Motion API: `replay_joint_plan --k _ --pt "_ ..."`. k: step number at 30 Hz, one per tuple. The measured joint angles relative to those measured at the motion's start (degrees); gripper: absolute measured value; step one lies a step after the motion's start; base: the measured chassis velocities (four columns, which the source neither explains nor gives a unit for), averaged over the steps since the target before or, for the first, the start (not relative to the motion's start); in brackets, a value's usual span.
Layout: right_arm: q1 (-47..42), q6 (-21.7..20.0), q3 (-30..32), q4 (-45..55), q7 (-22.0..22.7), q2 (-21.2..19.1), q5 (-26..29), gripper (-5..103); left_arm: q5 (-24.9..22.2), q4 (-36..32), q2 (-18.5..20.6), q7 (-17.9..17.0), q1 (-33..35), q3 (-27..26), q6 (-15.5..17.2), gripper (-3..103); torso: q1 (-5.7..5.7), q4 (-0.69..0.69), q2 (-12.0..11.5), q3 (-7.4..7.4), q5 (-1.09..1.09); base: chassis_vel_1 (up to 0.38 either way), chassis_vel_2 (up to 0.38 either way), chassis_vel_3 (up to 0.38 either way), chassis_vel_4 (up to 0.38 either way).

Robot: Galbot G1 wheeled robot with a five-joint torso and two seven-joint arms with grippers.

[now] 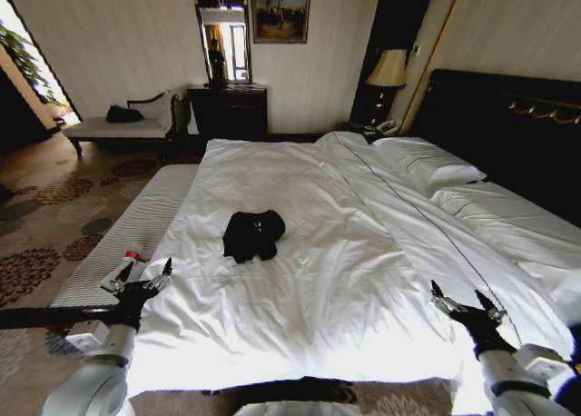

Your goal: Fold the clothes on the bed.

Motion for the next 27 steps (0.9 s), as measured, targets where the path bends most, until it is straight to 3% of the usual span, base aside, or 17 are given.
replay_joint_plan --k 27 --pt "0.3 0.8 -0.2 0.2 1.2 0.0 0.3 100 0.3 0.0 0.0 -0.1 -0.5 0.6 0.1 100 0.0 0.0 0.0 0.0 0.0 0.0 0.0 0.0 0.0"
